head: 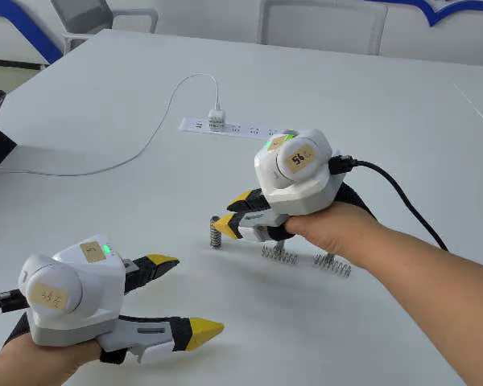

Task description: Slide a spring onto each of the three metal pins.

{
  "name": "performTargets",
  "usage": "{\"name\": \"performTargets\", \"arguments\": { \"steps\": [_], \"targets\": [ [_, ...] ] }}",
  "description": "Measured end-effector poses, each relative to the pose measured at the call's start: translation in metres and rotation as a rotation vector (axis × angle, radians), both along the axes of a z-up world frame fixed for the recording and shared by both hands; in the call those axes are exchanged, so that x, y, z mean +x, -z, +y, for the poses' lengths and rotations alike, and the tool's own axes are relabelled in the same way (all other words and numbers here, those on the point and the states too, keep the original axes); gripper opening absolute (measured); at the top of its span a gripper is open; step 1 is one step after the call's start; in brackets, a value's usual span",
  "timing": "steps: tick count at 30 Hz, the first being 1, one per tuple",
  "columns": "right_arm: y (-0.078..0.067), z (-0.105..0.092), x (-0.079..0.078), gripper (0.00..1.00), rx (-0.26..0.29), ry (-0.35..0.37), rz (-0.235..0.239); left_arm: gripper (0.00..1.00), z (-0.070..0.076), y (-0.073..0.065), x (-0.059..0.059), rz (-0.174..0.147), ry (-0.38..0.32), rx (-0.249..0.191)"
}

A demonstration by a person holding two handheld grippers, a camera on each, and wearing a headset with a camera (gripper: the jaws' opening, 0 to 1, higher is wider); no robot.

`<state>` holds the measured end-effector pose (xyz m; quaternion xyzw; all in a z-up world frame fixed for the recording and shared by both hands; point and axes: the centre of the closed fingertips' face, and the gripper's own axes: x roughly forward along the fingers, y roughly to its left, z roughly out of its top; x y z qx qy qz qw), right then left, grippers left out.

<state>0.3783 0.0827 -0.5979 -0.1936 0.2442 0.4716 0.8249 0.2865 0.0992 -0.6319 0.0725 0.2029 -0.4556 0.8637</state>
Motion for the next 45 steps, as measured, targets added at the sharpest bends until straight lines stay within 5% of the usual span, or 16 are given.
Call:
{"name": "performTargets", "arguments": {
  "steps": [45],
  "targets": [
    [0.005,-0.043,-0.033,0.23,-0.014,0.015,-0.025,0.70,-0.005,-0.002,0.002,-0.003,0.001,-0.001]
  ]
}}
